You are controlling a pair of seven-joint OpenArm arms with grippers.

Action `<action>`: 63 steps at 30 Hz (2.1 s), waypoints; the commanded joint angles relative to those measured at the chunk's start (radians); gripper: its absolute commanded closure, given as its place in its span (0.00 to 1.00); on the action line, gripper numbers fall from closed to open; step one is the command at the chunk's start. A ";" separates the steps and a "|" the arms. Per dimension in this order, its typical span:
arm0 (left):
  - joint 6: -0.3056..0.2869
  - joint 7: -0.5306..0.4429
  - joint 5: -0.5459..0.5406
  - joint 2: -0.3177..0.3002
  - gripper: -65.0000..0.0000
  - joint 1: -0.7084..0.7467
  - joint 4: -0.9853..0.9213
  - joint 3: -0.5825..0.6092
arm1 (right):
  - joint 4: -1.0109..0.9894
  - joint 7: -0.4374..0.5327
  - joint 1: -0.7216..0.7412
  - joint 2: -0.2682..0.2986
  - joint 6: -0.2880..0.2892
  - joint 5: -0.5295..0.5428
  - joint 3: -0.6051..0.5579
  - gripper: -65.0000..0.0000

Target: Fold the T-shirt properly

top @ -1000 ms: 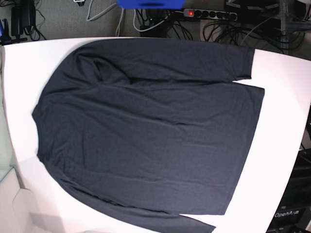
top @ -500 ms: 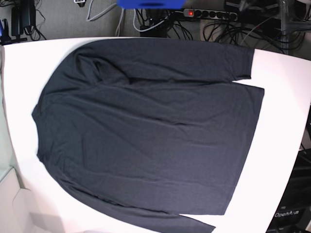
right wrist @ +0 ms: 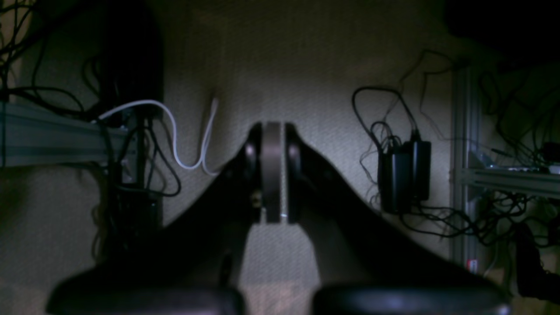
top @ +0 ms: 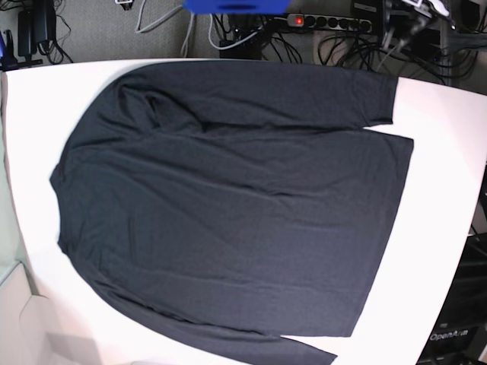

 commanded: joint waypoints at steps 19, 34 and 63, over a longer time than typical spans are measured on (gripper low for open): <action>0.004 -0.029 -0.228 -0.027 0.58 -0.210 0.032 0.225 | -0.002 0.024 -0.012 0.024 -0.014 0.005 0.001 1.00; 0.002 -0.027 -0.360 -0.025 0.40 -0.249 0.030 0.218 | -0.001 0.024 -0.012 0.024 -0.014 0.005 0.001 1.00; 0.002 0.053 -0.488 0.079 0.40 -0.330 -0.048 0.226 | -0.002 0.019 0.008 0.037 -0.014 0.005 0.003 1.00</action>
